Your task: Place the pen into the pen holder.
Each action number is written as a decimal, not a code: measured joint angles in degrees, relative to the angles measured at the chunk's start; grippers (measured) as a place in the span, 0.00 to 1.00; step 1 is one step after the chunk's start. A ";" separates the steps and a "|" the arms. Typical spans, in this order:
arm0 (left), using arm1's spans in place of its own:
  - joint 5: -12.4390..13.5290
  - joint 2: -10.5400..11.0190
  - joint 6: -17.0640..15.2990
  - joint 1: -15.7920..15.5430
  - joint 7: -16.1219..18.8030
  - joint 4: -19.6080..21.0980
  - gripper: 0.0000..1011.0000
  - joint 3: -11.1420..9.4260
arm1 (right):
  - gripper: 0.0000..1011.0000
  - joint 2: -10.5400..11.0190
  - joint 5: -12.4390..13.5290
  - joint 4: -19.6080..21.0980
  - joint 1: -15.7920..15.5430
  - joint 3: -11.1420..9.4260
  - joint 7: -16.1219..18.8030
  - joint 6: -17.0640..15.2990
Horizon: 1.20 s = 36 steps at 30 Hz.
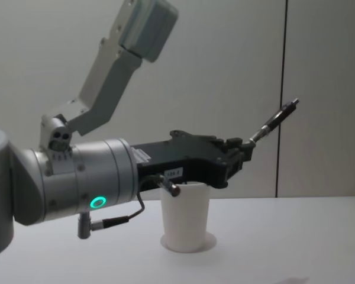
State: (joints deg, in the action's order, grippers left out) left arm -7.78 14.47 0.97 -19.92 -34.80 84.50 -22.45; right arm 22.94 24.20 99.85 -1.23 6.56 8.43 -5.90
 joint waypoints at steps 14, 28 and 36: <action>2.26 -0.32 -1.57 0.62 3.26 1.43 0.14 -1.00 | 0.99 0.00 0.00 0.00 0.00 0.00 0.00 0.00; 3.05 -0.41 -2.16 0.82 4.44 1.96 0.14 -1.35 | 0.99 -0.02 -0.10 0.01 -0.13 -0.06 -0.02 0.47; 3.20 -0.46 -2.28 0.86 4.70 2.06 0.14 -1.42 | 0.99 -0.05 0.99 0.03 -0.35 -0.24 1.16 1.84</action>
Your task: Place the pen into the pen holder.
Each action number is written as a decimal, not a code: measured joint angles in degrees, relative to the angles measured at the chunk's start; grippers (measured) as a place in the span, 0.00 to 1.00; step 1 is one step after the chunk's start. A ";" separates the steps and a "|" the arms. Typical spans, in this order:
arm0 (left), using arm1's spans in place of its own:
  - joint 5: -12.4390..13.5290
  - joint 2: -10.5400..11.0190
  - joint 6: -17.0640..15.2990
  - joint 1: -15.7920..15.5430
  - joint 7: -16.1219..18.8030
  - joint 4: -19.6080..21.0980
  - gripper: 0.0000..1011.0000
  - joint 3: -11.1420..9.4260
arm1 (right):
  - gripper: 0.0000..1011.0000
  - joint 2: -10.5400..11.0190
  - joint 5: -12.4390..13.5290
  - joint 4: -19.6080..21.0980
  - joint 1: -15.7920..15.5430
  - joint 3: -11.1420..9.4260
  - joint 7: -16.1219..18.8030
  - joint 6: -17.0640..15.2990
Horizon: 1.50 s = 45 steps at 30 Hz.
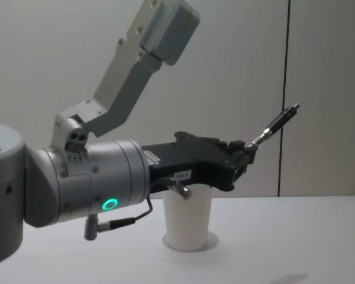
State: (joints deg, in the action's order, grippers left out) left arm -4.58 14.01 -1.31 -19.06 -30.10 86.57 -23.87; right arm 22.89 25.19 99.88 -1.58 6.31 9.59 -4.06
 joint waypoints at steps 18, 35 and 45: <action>0.13 0.00 -0.10 0.04 0.18 0.10 0.14 -0.07 | 0.99 -0.65 10.86 -1.63 0.17 -0.37 9.37 3.91; 0.15 0.00 -0.10 0.04 0.24 0.10 0.14 -0.07 | 0.99 -3.40 22.87 -6.76 3.43 0.86 19.52 4.06; 0.15 0.00 -0.10 0.04 0.24 0.10 0.14 -0.07 | 0.99 -5.74 27.92 -11.37 6.66 2.06 23.30 3.41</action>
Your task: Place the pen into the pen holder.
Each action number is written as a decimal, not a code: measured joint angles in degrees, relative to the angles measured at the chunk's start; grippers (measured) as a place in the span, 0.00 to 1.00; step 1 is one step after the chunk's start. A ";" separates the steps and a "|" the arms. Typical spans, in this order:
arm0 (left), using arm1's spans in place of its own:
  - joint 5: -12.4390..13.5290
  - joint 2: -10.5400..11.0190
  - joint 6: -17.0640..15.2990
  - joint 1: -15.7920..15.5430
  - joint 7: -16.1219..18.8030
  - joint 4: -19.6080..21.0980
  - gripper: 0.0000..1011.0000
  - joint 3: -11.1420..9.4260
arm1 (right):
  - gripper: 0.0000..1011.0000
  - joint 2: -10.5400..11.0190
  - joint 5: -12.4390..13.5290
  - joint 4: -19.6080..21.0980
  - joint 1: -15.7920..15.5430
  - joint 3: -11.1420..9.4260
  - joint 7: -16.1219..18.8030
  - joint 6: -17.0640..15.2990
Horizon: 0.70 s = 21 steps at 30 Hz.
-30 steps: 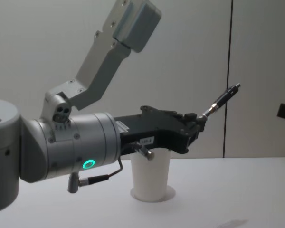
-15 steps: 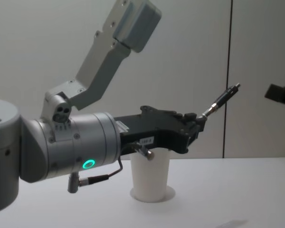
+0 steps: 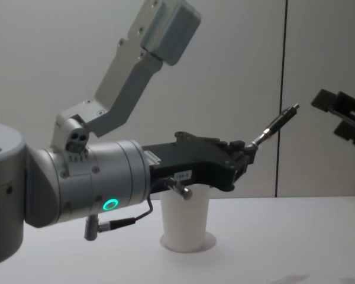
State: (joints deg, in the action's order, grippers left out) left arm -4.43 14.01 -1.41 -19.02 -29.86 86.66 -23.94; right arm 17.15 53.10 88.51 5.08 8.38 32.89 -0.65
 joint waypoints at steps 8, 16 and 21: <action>-0.01 0.00 0.00 0.00 -0.01 0.00 0.14 0.00 | 0.99 -1.75 2.76 -3.69 2.51 0.99 1.81 -0.61; -0.01 0.00 0.00 0.00 -0.01 0.00 0.14 0.00 | 0.99 -3.57 4.36 -7.41 4.99 2.26 3.40 -1.54; -0.01 0.00 0.00 0.00 -0.01 0.00 0.14 0.00 | 0.99 -4.44 4.71 -9.14 6.15 2.97 4.01 -2.07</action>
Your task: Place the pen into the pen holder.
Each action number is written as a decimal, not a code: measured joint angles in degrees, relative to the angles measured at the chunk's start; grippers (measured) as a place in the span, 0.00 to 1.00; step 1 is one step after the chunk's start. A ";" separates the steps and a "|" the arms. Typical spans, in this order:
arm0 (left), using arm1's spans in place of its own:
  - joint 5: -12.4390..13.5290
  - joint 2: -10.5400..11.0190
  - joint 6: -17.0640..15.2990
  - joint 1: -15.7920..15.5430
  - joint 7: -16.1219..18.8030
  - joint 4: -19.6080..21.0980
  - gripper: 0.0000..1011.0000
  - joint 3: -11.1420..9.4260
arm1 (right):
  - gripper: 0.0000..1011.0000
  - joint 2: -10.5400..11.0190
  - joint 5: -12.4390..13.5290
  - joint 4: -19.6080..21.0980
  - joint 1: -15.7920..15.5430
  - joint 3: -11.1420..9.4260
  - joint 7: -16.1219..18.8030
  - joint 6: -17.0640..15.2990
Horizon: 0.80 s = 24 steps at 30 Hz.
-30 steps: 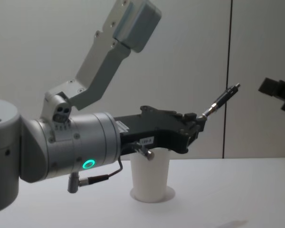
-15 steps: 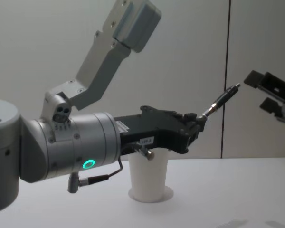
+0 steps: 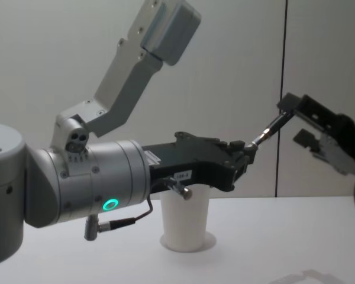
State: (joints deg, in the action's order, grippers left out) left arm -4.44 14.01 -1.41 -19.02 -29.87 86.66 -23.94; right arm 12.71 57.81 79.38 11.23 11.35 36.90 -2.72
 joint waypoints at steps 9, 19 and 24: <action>0.00 0.00 0.00 0.00 0.00 0.00 0.14 0.00 | 0.99 -1.41 0.19 -2.95 2.00 1.20 0.64 -0.77; 0.00 0.00 0.00 0.00 0.00 0.00 0.14 0.00 | 0.97 -2.35 0.31 -5.10 3.69 2.05 1.02 -1.44; 0.00 0.00 0.00 0.00 0.00 0.00 0.14 0.00 | 0.88 -2.54 0.47 -5.59 4.15 2.24 1.21 -1.53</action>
State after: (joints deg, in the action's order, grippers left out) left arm -4.44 14.01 -1.41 -19.02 -29.87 86.66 -23.94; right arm 10.17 58.28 73.79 15.38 13.59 38.11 -4.24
